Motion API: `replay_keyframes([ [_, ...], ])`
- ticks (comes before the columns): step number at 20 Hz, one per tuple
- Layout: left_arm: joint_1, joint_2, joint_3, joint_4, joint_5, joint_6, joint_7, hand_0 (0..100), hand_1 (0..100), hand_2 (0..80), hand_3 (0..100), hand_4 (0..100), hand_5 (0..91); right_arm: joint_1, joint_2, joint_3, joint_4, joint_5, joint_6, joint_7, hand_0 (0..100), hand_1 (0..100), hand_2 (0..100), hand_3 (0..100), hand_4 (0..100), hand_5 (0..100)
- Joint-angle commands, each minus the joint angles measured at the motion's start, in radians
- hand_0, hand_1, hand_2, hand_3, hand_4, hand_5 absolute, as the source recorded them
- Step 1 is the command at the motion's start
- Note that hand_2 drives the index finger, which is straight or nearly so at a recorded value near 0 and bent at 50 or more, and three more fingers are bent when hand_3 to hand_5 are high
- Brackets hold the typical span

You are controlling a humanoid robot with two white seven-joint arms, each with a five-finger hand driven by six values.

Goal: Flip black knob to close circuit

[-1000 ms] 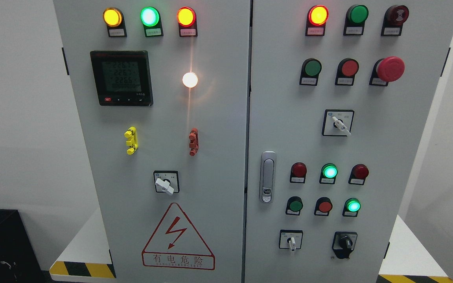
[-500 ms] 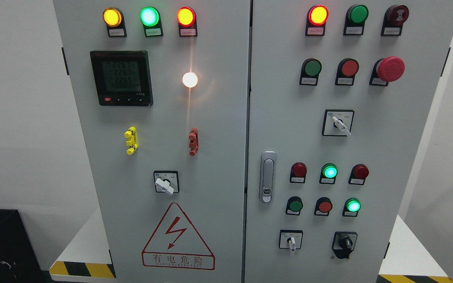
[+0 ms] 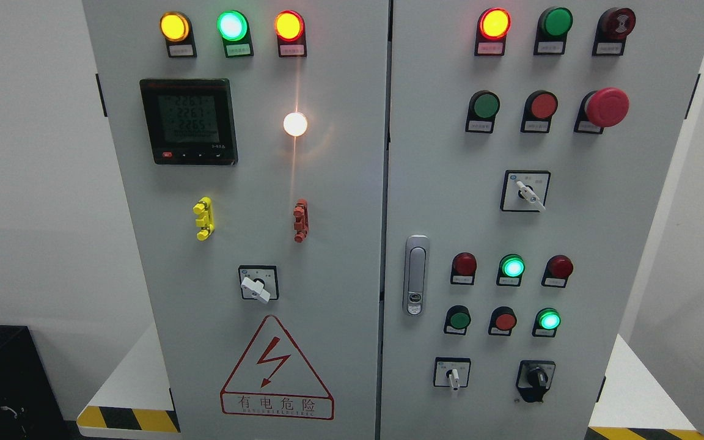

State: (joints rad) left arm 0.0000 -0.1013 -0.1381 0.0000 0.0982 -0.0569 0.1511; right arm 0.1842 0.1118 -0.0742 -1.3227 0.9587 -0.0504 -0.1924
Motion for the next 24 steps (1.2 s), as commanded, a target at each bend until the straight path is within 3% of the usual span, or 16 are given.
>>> replay_keyframes([
  [1, 0.023, 0.000, 0.000, -0.029, 0.000, 0.000, -0.001, 12, 56, 0.0, 0, 0, 0.0, -0.006, 0.005, 0.002, -0.204, 0.112, 0.010, 0.005, 0, 0, 62, 84, 73, 71],
  [12, 0.023, 0.000, 0.000, -0.029, 0.000, 0.000, -0.001, 12, 56, 0.0, 0, 0, 0.0, -0.095, 0.008, -0.018, -0.271, 0.178, 0.086, 0.025, 0, 0, 82, 100, 88, 92],
  [18, 0.023, 0.000, 0.000, -0.029, 0.000, 0.000, -0.001, 12, 56, 0.0, 0, 0, 0.0, -0.161, 0.014, -0.019, -0.302, 0.181, 0.132, 0.068, 0, 0, 88, 100, 95, 97],
  [24, 0.023, 0.000, 0.000, -0.029, 0.000, 0.000, -0.001, 12, 56, 0.0, 0, 0, 0.0, -0.219, 0.016, -0.027, -0.308, 0.210, 0.165, 0.073, 0, 0, 90, 100, 96, 99],
])
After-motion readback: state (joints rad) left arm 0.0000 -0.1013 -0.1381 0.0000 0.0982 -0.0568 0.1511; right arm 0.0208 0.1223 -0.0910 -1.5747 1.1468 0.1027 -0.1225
